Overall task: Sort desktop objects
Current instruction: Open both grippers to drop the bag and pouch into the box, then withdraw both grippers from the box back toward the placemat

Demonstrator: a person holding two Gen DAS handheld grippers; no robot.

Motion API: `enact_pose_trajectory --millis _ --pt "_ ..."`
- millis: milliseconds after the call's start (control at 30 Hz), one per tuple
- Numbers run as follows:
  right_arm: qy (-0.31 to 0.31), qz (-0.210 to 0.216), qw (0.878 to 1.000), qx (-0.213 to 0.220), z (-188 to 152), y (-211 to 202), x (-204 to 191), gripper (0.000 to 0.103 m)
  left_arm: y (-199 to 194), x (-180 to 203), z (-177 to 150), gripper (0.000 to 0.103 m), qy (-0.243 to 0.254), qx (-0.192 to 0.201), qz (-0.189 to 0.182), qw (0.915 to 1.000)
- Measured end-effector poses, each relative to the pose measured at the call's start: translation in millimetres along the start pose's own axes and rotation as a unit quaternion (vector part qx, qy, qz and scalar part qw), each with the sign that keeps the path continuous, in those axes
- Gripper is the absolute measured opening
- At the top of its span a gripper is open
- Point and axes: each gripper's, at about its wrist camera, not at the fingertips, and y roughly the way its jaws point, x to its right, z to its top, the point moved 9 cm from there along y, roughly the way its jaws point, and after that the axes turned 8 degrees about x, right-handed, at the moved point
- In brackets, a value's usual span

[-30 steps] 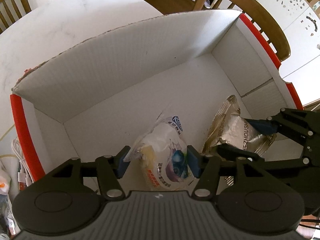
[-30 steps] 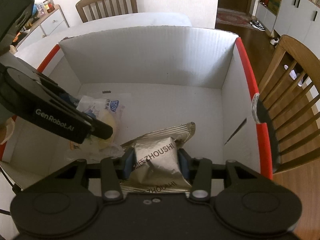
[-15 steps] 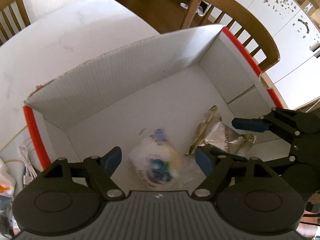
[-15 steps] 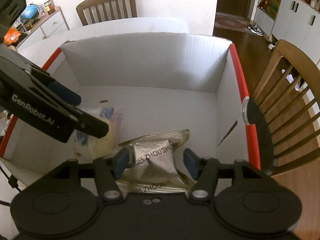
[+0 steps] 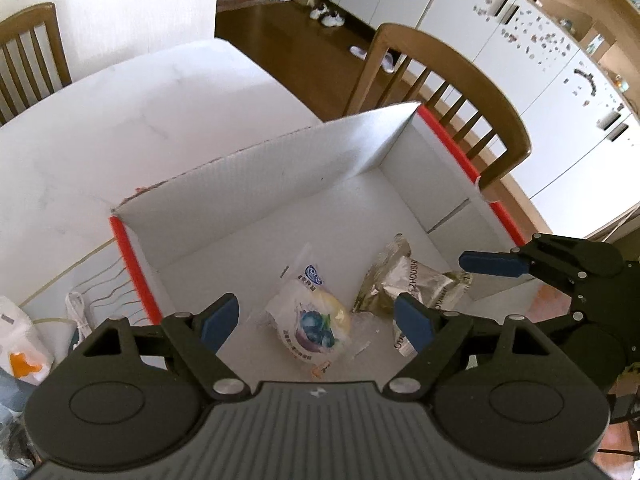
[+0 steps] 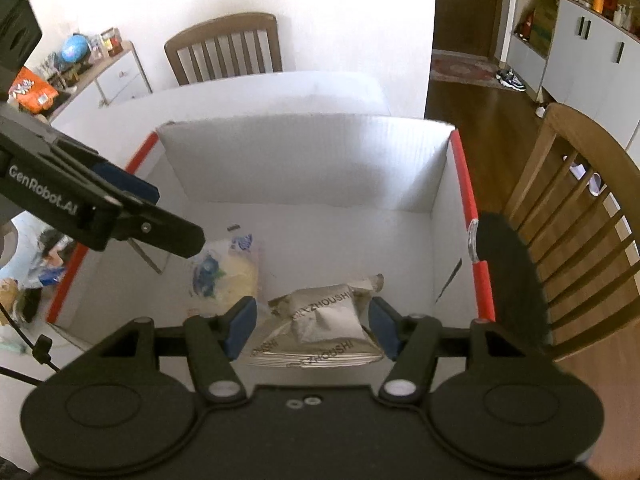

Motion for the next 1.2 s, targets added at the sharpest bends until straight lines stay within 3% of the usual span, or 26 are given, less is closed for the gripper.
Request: enact_pose_trajectory --millis 300,567,1000,1100,1200 --pt "0.003 0.019 0.999 0.033 12.9 -31.7 -27.4 0.063 -54.4 -10.5 -5.0 0.085 -0.002 0.040 -0.017 0.9991" --pt "-0.004 0.053 0.998 0.042 18.2 -38.0 -81.0 0.063 -101.1 -30.6 -22.1 0.085 0.002 0.072 -0.014 0.9973" --pt "-0.033 0.083 0.995 0.042 21.2 -33.9 -163.0 0.065 -167.8 -89.4 -79.1 0.085 -0.007 0.103 0.010 0.9946" --pt "-0.038 0.088 0.995 0.042 18.7 -32.6 -180.2 0.074 -180.3 -100.9 -96.4 0.085 -0.015 0.107 0.013 0.9940" --pt "-0.043 0.094 0.994 0.041 15.8 -29.9 -196.4 0.076 -191.2 -112.3 -112.0 0.091 -0.017 0.113 0.022 0.9932"
